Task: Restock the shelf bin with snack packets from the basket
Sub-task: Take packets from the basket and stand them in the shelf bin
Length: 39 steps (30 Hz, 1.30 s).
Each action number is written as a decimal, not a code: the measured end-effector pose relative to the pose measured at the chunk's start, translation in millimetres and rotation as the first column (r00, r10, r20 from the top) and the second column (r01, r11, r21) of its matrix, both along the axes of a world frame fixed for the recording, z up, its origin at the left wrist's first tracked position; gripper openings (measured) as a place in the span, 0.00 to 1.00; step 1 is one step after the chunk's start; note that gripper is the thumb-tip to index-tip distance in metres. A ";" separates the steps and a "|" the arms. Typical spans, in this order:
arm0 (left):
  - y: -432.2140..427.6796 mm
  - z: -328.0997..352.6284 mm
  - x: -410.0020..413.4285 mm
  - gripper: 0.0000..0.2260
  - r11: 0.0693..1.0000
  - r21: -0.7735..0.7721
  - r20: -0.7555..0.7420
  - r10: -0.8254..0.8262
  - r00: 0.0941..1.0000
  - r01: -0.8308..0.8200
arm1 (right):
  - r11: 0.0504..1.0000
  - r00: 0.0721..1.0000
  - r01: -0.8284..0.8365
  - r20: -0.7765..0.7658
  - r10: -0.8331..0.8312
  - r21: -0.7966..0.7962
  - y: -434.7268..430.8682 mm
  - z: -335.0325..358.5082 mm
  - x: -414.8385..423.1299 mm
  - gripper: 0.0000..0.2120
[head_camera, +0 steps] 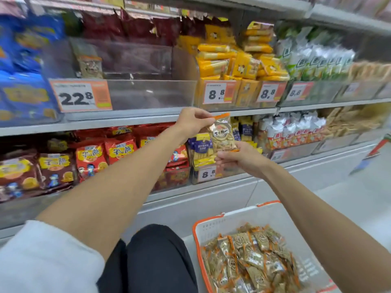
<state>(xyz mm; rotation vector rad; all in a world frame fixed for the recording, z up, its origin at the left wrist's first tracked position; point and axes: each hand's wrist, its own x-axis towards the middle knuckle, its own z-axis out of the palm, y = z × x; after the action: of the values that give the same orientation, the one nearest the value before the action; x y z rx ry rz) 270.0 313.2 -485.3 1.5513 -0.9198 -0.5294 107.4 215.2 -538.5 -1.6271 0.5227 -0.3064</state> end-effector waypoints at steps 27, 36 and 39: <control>120.0 153.4 254.5 0.09 0.856 0.457 0.507 -0.029 0.861 -0.241 | 0.958 0.962 0.180 0.241 -0.125 -0.222 24.2 161.0 258.0 0.11; 76.1 95.5 313.2 0.44 0.025 0.822 0.415 -0.710 0.569 -0.569 | 0.936 0.997 0.053 0.072 -0.030 -0.349 0.2 141.8 329.9 0.16; 71.0 83.7 305.6 0.33 0.076 0.785 0.447 -0.758 0.476 -0.615 | 0.939 0.997 0.047 0.073 -0.023 -0.342 -5.5 136.9 334.8 0.17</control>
<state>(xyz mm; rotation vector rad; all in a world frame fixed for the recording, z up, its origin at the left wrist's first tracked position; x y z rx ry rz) 575.6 384.3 -401.6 3.4747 -1.6524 -0.3687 442.2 209.7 -401.6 -1.9390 0.4639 -0.5006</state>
